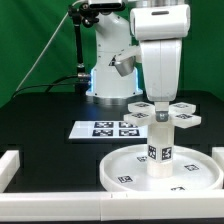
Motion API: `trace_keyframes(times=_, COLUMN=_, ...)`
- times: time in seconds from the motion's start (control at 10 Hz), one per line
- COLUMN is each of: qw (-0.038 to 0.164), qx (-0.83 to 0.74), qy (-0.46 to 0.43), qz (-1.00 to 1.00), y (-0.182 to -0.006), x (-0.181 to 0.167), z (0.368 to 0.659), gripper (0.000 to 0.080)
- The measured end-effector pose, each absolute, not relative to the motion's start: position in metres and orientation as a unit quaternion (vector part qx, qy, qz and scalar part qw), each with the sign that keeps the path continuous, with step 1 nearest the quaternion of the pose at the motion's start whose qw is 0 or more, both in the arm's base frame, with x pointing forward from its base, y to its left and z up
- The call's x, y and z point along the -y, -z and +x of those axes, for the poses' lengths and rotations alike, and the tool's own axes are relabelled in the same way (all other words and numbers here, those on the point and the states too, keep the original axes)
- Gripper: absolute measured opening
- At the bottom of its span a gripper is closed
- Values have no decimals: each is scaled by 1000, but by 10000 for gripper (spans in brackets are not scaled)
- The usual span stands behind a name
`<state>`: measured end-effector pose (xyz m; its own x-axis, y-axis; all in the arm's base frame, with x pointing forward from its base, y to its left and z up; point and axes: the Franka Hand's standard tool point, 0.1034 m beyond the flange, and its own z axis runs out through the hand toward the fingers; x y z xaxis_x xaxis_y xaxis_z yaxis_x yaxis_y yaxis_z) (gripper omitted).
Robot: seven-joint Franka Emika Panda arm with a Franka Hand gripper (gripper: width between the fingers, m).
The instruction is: Assemble round table
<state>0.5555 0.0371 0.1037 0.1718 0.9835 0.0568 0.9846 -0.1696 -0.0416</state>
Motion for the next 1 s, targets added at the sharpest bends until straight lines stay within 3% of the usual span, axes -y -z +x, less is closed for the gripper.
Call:
trace_keyframes(times=0.3, qw=35, qx=642, qy=7, qz=-766, y=-102, x=-35, z=555, gripper=622)
trace_keyframes(times=0.4, qw=35, qx=641, qy=7, qz=-766, y=-102, x=-34, z=555, gripper=445)
trace_keyframes(times=1.0, qw=38, qx=556, qy=3, qz=-830, y=-101, x=-34, z=554, gripper=443)
